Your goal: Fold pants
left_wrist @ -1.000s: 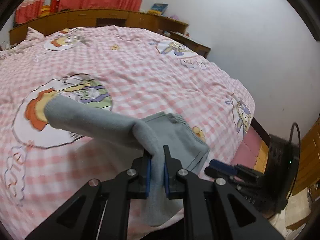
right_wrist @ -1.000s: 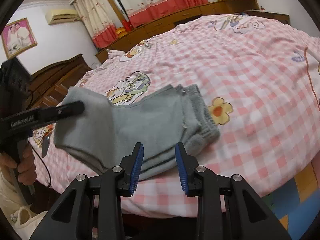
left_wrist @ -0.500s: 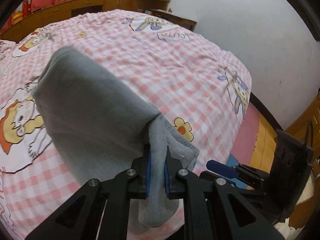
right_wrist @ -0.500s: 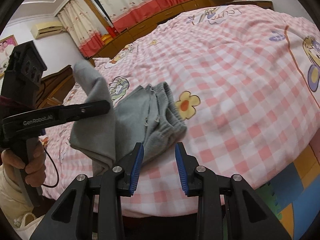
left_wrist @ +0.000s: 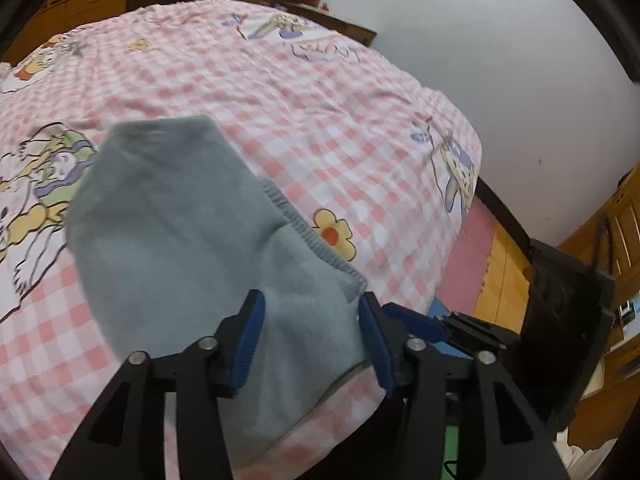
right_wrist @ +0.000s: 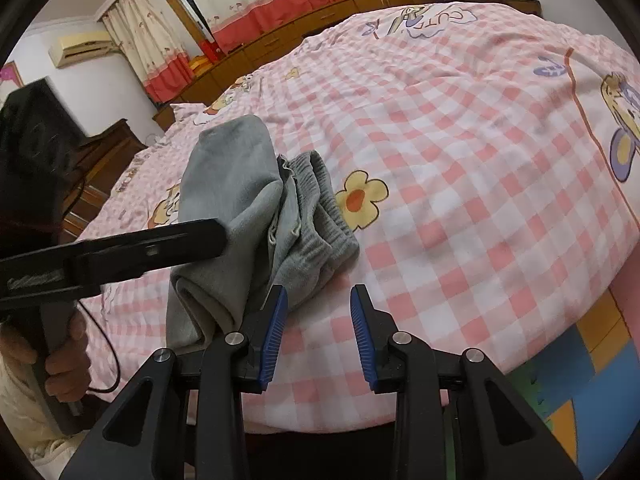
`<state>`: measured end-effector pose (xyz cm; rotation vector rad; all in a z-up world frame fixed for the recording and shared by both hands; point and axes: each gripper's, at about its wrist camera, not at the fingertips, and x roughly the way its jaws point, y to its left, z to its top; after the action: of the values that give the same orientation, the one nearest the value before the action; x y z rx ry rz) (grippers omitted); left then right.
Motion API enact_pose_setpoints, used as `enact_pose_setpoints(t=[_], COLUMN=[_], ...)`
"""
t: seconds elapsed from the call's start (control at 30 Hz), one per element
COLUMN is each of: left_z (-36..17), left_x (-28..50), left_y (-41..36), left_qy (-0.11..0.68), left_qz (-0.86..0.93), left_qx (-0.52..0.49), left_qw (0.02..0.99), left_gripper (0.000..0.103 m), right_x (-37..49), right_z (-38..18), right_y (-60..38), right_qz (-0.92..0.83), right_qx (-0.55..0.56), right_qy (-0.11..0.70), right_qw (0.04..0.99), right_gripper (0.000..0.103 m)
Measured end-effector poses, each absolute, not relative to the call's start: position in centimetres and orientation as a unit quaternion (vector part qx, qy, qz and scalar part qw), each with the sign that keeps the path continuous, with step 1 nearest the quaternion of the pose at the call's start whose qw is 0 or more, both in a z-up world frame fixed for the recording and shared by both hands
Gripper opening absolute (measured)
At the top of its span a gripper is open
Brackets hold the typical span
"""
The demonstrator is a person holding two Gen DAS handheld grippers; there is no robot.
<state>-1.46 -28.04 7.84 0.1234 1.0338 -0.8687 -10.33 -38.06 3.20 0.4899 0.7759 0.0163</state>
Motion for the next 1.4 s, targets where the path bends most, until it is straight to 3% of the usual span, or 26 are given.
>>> enact_pose_setpoints(t=[0.27,0.57,0.73,0.93,1.4], left_z=[8.0,4.1,3.2,3.2,3.8], left_x=[-0.3,1.4,1.7,1.6,1.6], left_y=[-21.3,-14.2,-13.0,-12.4,-11.5], left_qy=[0.461,0.491,0.497,0.495,0.494], left_qz=[-0.333,-0.243,-0.241,-0.249,-0.241], left_qx=[0.024,-0.009,-0.023,-0.032,-0.055], left_qw=[0.822,0.837,0.833,0.832,0.834], left_gripper=[0.061,0.061,0.061,0.062,0.063], right_x=[-8.7,-5.8,-4.0,-1.5,-0.2], right_z=[5.7,7.7,7.4,4.4,4.5], right_y=[-37.7,-36.8,-36.5,-35.5,-34.6], right_qz=[0.02,0.005,0.006,0.003,0.031], right_qx=[0.231,0.215,0.206,0.19,0.165], right_qy=[0.365,0.37,0.386,0.441,0.479], right_qw=[0.902,0.904,0.899,0.877,0.862], right_gripper=[0.033,0.033,0.039,0.039,0.039])
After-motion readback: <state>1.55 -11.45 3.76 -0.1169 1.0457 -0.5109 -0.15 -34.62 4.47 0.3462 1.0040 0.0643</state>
